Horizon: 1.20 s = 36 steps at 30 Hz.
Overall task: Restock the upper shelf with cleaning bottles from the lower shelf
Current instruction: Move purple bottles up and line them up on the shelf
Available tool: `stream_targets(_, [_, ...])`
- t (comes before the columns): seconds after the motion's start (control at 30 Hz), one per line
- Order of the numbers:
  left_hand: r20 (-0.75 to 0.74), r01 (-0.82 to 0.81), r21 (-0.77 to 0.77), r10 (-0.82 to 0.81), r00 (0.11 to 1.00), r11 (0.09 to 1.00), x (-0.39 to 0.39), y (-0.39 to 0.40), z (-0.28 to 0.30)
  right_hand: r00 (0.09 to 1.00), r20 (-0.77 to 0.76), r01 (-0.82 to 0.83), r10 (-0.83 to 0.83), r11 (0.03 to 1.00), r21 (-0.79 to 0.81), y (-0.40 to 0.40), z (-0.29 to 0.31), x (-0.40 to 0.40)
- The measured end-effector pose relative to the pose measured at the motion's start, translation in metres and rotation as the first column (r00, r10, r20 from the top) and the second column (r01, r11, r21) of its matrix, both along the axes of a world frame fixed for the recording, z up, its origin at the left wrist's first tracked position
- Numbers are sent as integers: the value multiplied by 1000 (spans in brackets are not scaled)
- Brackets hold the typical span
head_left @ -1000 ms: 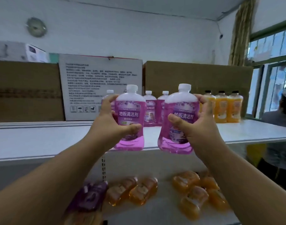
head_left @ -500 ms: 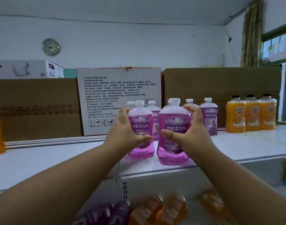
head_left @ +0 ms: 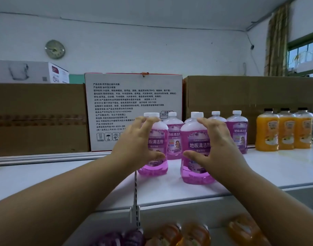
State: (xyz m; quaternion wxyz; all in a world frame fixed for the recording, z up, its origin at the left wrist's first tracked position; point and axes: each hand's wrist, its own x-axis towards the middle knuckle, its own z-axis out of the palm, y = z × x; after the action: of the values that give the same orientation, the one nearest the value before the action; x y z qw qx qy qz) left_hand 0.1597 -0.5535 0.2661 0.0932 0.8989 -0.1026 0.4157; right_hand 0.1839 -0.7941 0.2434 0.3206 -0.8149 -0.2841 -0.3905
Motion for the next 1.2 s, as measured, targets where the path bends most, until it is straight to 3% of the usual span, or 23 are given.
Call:
stream_targets(0.33, [71,-201,108,194,978,974,28,5,-2,990,-82,-125,114,982,-141,-9,15,35])
stream_targets(0.57, [73,-223,82,217,973,971,36,4,-5,993,-55,-107,102,988,-107,-5,12,39])
stream_targets(0.77, [63,-236,91,231,971,967,42,5,-7,987,-126,-127,104,974,-190,-6,15,46])
stream_targets(1.1, [46,-288,33,287,957,957,25,-1,-4,998,-54,2,-17,967,-255,20,24,64])
stream_targets(1.2, [46,-188,-7,188,981,982,2,-7,-1,997,-69,11,-30,964,-264,26,25,70])
